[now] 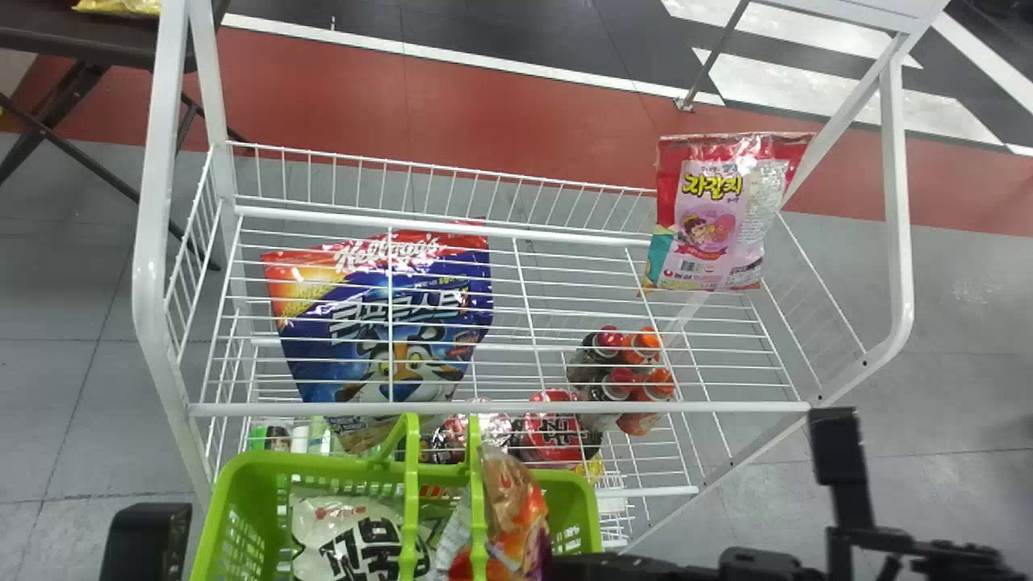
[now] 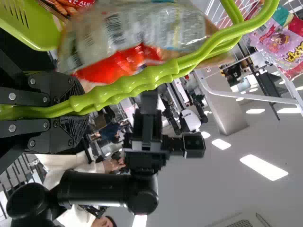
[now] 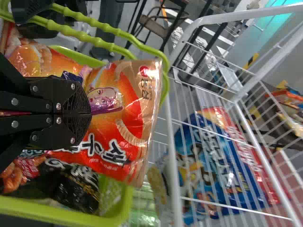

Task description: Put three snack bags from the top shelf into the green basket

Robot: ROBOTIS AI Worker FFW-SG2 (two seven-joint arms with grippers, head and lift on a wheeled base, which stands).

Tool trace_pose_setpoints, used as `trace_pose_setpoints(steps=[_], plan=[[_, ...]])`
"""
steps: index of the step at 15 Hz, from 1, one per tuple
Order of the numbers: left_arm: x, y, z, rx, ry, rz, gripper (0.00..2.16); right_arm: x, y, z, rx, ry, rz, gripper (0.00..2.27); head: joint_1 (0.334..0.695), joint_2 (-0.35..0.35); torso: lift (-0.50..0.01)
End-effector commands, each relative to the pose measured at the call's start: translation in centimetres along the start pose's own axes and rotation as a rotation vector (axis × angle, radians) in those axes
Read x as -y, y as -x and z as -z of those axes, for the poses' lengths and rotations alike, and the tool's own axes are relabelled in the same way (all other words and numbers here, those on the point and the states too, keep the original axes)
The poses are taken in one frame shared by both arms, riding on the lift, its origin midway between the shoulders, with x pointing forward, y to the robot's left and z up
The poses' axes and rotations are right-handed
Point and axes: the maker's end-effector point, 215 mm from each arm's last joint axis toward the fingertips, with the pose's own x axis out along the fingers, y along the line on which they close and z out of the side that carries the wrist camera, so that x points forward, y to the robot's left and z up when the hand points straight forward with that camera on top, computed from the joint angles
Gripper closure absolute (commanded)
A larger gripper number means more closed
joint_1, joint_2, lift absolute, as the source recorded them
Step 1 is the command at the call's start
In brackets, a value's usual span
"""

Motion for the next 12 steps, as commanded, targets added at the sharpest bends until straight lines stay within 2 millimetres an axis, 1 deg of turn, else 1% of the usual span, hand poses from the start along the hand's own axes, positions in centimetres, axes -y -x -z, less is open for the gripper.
trace_pose_setpoints(steps=[1, 2, 3, 5, 6, 7, 8, 9, 11, 12], plan=[[0.2, -0.2, 0.2, -0.003, 0.001, 0.005, 1.57, 0.2, -2.1, 1.9, -0.054, -0.036, -0.016, 2.25, 0.695, -0.35, -0.046], [0.4, -0.2, 0.2, -0.003, 0.001, 0.007, 1.57, 0.6, -3.0, 2.7, -0.08, -0.032, 0.004, 2.25, 0.695, -0.35, -0.046], [0.5, -0.1, 0.3, -0.002, -0.004, 0.006, 1.57, 1.7, -3.6, 3.5, -0.105, -0.026, 0.055, 2.25, 0.695, -0.35, -0.046], [0.6, 0.1, 0.3, -0.001, -0.008, 0.002, 1.57, 3.9, -4.2, 4.6, -0.14, -0.023, 0.14, 2.25, 0.695, -0.35, -0.046], [0.6, 0.1, 0.4, -0.001, -0.007, 0.002, 1.57, 4.8, -4.0, 4.8, -0.146, -0.021, 0.178, 2.24, 0.695, -0.35, -0.046], [0.6, 0.1, 0.4, 0.0, -0.007, 0.0, 1.57, 5.3, -3.7, 4.5, -0.143, -0.009, 0.202, 2.06, 0.695, -0.35, -0.046], [0.6, 0.0, 0.4, -0.002, -0.005, 0.001, 1.57, 5.5, -3.2, 4.0, -0.132, 0.005, 0.222, 1.12, 0.695, -0.35, -0.046], [0.7, 0.0, 0.3, -0.002, -0.007, 0.003, 1.57, 5.6, -2.5, 3.3, -0.115, 0.018, 0.239, 0.0, 0.695, -0.35, -0.046], [0.5, 0.0, 0.2, -0.002, -0.008, -0.002, 1.57, 5.1, -1.4, 2.4, -0.086, 0.036, 0.239, 0.0, 0.695, -0.35, -0.046], [0.5, 0.0, 0.3, -0.002, -0.007, -0.002, 1.57, 4.7, -1.3, 2.3, -0.082, 0.038, 0.227, 0.03, 0.695, -0.35, -0.046]])
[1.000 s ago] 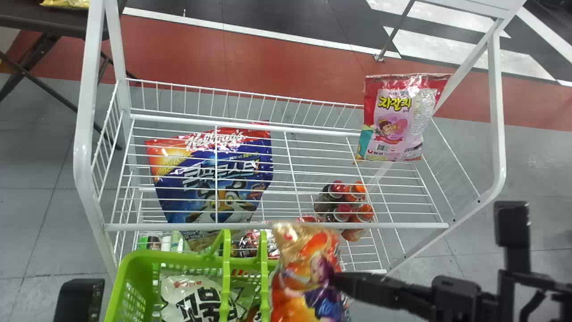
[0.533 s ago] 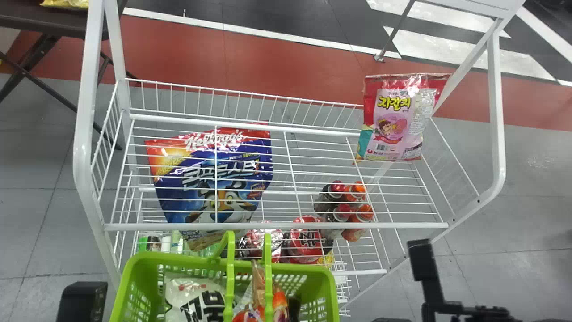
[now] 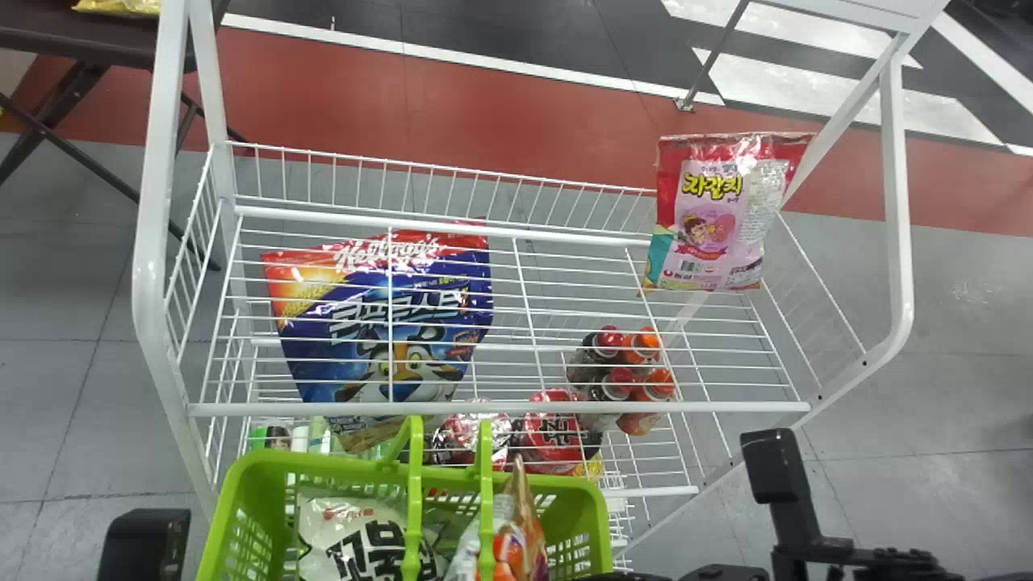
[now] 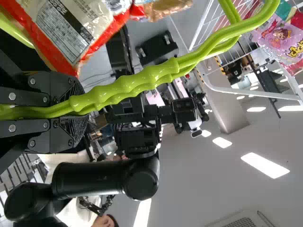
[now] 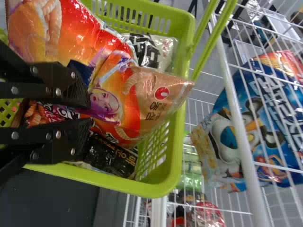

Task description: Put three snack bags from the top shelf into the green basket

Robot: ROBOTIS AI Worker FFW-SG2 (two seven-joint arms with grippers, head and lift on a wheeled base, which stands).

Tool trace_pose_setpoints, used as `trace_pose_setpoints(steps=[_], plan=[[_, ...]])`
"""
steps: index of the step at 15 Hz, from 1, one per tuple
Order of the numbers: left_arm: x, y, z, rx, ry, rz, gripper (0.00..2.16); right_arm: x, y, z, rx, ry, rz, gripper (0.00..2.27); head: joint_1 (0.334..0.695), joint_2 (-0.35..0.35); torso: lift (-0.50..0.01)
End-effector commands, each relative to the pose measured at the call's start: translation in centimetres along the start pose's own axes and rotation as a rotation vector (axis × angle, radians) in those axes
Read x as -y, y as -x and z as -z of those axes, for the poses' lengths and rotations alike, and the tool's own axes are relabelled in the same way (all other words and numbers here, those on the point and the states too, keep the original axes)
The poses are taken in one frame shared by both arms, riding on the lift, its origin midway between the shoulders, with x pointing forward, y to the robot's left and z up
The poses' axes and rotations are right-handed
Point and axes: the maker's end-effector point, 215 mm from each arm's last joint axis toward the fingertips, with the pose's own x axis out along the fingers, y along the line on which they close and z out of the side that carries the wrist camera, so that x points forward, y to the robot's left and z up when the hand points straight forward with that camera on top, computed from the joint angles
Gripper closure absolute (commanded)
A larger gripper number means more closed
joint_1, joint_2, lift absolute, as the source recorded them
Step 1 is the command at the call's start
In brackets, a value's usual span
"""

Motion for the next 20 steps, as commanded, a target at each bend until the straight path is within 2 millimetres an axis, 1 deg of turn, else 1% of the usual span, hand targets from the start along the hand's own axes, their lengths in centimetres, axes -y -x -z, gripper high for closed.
trace_pose_setpoints(steps=[1, 2, 3, 4, 5, 6, 7, 8, 10, 11, 12, 13, 14, 15, 17, 19, 20], plan=[[-0.2, 0.1, -0.1, 0.002, -0.001, -0.003, 1.57, -0.8, 0.6, 0.1, 0.003, 0.002, -0.028, 0.06, 0.695, -0.35, -0.046], [-0.2, 0.1, 0.0, 0.002, -0.001, -0.001, 1.57, -2.0, 0.6, -3.5, 0.137, 0.087, -0.072, 0.07, 0.695, -0.35, -0.046], [-0.3, 0.1, -0.2, 0.004, -0.003, -0.001, 1.57, -2.9, 1.0, -6.7, 0.258, 0.167, -0.092, 0.07, 0.695, -0.35, -0.046], [-0.4, 0.0, -0.2, 0.004, -0.002, 0.0, 1.57, -4.0, 1.8, -10.0, 0.393, 0.243, -0.112, 0.09, 0.695, -0.35, -0.046], [-0.5, 0.0, -0.2, 0.003, 0.0, 0.0, 1.57, -5.3, 3.5, -13.4, 0.552, 0.333, -0.121, 0.09, 0.695, -0.35, -0.046], [-0.7, 0.0, -0.2, 0.002, 0.004, 0.003, 1.57, -6.4, 5.0, -15.4, 0.667, 0.389, -0.127, 0.09, 0.695, -0.35, -0.046], [-0.8, 0.0, -0.2, 0.003, 0.003, 0.004, 1.57, -7.2, 6.2, -16.6, 0.756, 0.432, -0.126, 0.1, 0.695, -0.35, -0.046], [-1.0, 0.1, -0.2, 0.006, 0.001, 0.004, 1.57, -7.8, 6.6, -17.1, 0.819, 0.478, -0.106, 0.11, 0.695, -0.35, -0.046], [-1.2, 0.1, -0.2, 0.008, 0.006, 0.015, 1.57, -7.0, 7.2, -17.1, 0.934, 0.51, -0.004, 0.11, 0.695, -0.35, -0.046], [-1.3, 0.1, -0.2, 0.006, 0.011, 0.019, 1.57, -7.1, 8.0, -16.8, 1.018, 0.549, 0.079, 0.11, 0.695, -0.35, -0.046], [-1.5, 0.3, -0.2, 0.007, 0.015, 0.025, 1.57, -7.2, 8.2, -16.0, 1.059, 0.545, 0.106, 0.11, 0.695, -0.35, -0.046], [-1.6, 0.5, -0.2, 0.007, 0.018, 0.028, 1.57, -6.4, 7.9, -14.9, 1.063, 0.5, 0.153, 0.11, 0.695, -0.35, -0.046], [-1.6, 0.6, -0.1, 0.009, 0.022, 0.032, 1.57, -6.1, 8.4, -14.3, 1.107, 0.474, 0.211, 0.1, 0.695, -0.35, -0.046], [-1.7, 0.7, 0.0, 0.008, 0.026, 0.031, 1.57, -5.5, 8.3, -13.8, 1.113, 0.447, 0.248, 0.1, 0.695, -0.35, -0.046], [-1.6, 0.8, 0.0, 0.008, 0.024, 0.038, 1.57, -5.3, 7.8, -13.1, 1.115, 0.428, 0.295, 0.1, 0.695, -0.35, -0.046], [-1.4, 0.9, -0.1, 0.011, 0.02, 0.04, 1.57, -4.4, 7.3, -13.1, 1.091, 0.404, 0.325, 0.1, 0.695, -0.35, -0.046], [-1.3, 0.9, 0.0, 0.013, 0.02, 0.04, 1.58, -3.7, 6.8, -12.9, 1.062, 0.387, 0.345, 0.1, 0.695, -0.35, -0.046]])
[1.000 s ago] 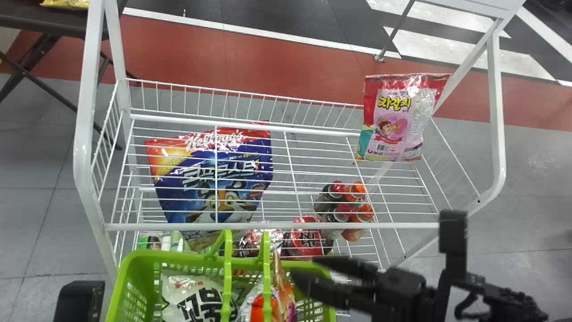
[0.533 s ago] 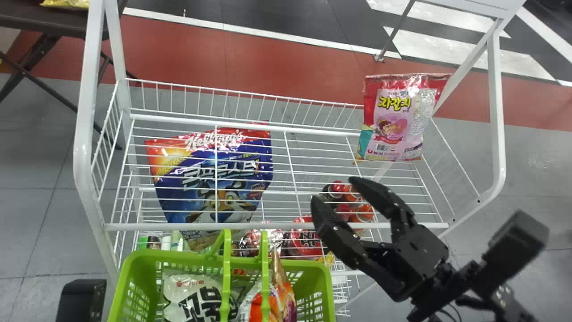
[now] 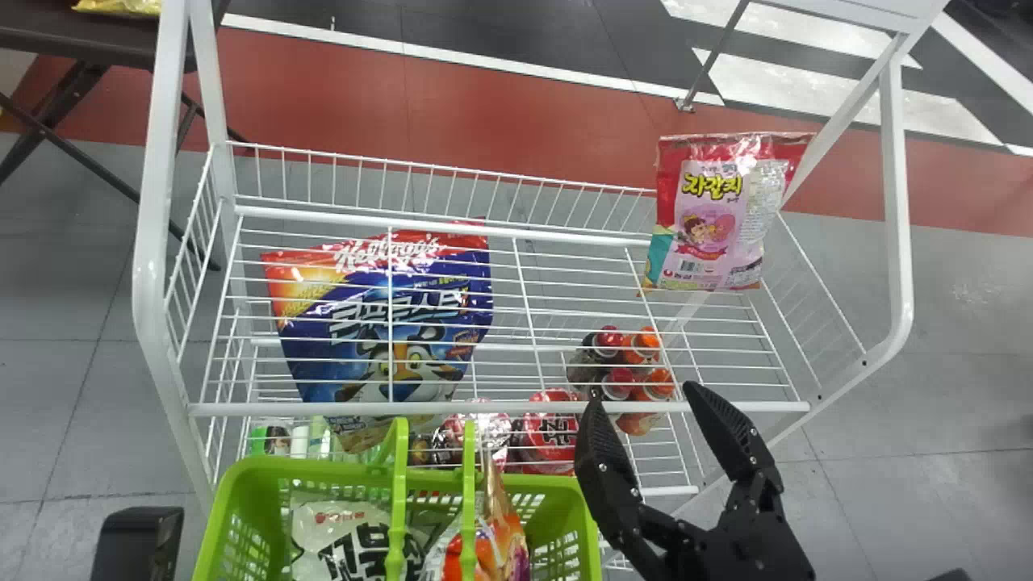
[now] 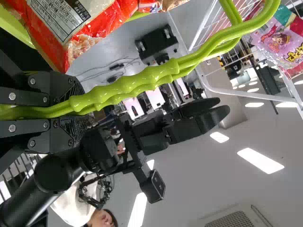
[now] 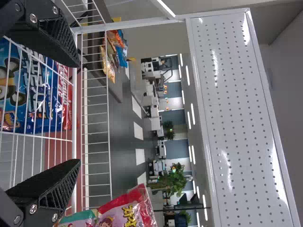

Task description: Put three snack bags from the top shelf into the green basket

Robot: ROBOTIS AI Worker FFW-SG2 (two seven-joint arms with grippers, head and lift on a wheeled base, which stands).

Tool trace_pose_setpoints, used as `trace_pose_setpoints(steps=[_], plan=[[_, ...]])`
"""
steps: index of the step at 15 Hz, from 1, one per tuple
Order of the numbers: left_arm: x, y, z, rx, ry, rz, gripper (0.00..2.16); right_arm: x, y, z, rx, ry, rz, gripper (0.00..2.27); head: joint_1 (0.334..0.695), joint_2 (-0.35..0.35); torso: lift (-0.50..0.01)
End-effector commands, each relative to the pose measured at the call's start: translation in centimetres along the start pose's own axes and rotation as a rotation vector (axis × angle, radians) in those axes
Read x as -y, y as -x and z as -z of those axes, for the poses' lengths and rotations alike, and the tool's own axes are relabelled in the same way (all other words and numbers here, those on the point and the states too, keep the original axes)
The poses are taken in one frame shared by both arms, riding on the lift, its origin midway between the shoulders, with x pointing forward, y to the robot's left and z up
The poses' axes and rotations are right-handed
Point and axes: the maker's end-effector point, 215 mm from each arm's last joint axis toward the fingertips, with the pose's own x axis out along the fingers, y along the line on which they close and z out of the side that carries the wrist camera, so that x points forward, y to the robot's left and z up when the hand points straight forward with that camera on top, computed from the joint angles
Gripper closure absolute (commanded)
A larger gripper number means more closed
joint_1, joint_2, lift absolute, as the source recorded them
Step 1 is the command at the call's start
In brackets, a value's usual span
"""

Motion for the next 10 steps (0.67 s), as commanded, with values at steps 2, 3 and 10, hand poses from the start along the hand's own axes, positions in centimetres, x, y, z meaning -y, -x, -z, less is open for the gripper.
trace_pose_setpoints(steps=[2, 3, 10], plan=[[0.1, 0.0, -0.1, 0.008, -0.011, 0.0, 1.57, 0.5, -0.3, 1.7, -0.072, 0.003, 0.021, 0.1, 0.695, -0.35, -0.046], [0.1, 0.0, -0.1, 0.008, -0.013, 0.001, 1.57, 0.5, -0.4, 2.4, -0.105, 0.004, 0.021, 0.1, 0.695, -0.35, -0.046], [0.4, 0.0, -0.2, 0.015, -0.026, 0.001, 1.57, 0.6, -0.6, 2.7, -0.128, 0.016, 0.016, 0.1, 0.695, -0.35, -0.046]])
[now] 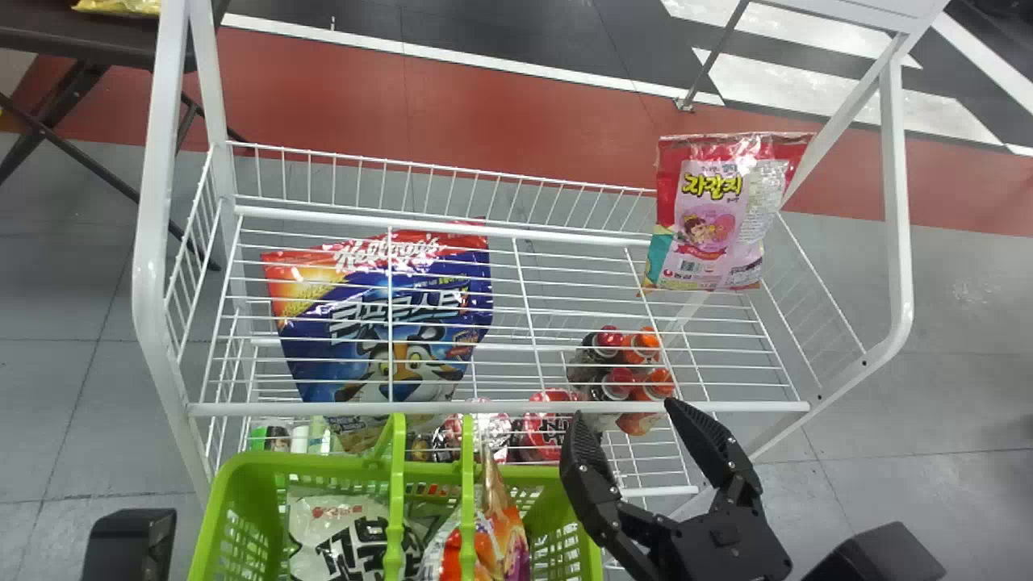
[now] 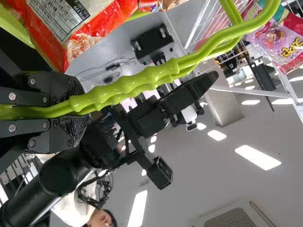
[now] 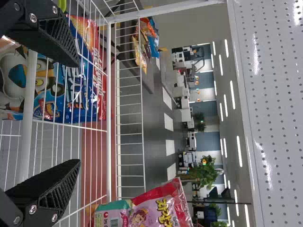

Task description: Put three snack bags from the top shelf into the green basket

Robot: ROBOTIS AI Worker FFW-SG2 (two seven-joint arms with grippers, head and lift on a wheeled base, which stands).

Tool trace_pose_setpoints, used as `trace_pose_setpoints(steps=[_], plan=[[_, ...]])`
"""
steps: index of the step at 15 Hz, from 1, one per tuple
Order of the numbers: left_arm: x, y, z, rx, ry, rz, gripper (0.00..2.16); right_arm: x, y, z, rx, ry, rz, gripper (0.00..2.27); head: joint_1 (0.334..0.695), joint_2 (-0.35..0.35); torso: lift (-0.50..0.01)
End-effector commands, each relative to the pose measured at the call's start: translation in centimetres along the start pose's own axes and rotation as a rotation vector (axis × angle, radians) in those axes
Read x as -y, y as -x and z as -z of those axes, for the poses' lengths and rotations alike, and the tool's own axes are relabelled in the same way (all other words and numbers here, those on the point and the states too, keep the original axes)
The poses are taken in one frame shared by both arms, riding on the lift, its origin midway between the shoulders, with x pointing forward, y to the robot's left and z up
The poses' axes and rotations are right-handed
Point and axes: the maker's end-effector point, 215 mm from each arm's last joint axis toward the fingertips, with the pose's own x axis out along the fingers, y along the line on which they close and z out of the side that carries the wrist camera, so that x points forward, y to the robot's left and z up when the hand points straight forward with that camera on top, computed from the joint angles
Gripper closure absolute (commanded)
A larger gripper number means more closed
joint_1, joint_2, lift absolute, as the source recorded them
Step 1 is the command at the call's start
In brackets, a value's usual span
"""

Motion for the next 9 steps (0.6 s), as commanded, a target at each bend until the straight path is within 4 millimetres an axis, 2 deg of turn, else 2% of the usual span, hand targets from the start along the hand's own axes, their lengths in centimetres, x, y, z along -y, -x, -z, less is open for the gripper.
trace_pose_setpoints(steps=[1, 9], plan=[[0.0, 0.0, 0.02, 0.001, 0.0, 0.0, 1.57, 0.06, 0.0, 0.0, 0.0, 0.001, 0.001, 0.1, 0.695, -0.35, -0.046], [0.16, 0.03, -0.04, 0.0, -0.004, 0.003, 1.57, 0.07, 0.05, -0.17, 0.002, 0.004, -0.001, 0.1, 0.695, -0.35, -0.046]])
